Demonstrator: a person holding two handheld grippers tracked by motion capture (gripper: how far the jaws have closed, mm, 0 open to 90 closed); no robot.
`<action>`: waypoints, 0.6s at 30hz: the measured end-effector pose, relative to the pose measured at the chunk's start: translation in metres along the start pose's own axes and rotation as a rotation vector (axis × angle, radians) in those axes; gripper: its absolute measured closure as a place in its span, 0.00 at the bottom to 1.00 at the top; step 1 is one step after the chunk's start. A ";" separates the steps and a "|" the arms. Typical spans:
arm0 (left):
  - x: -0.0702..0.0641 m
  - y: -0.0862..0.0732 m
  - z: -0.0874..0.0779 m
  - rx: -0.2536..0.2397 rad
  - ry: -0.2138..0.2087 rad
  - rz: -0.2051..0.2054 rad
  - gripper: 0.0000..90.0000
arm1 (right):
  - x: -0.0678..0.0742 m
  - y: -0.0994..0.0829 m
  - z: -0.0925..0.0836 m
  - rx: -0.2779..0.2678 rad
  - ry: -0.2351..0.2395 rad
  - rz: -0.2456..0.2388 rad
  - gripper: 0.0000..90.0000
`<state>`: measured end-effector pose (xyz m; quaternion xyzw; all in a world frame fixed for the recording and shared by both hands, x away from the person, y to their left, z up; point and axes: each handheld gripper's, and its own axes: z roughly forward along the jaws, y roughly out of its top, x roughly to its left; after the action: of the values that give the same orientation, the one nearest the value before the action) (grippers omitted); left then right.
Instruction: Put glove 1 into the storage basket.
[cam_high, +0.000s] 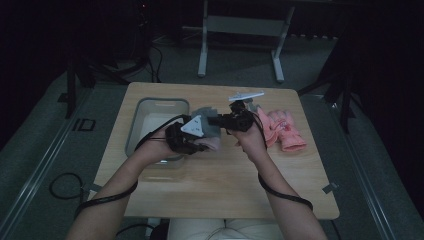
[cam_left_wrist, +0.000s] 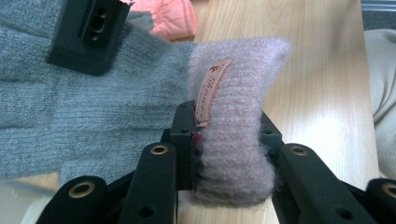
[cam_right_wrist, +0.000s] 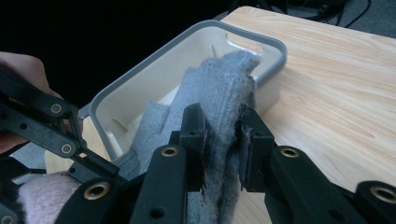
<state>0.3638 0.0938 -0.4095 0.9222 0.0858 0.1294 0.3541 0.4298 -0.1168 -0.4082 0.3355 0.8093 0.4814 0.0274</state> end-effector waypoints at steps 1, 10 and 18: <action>0.001 -0.002 -0.003 0.002 -0.001 -0.006 0.77 | 0.002 0.002 0.003 0.003 0.000 -0.005 0.83; 0.012 -0.024 -0.030 0.062 0.048 -0.017 0.77 | 0.021 0.023 0.038 0.006 0.032 -0.031 0.83; 0.025 -0.060 -0.051 0.069 0.037 -0.016 0.76 | 0.039 0.035 0.074 0.014 0.058 -0.037 0.83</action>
<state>0.3683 0.1757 -0.4091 0.9307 0.1039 0.1406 0.3214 0.4447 -0.0270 -0.4092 0.3066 0.8191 0.4848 0.0105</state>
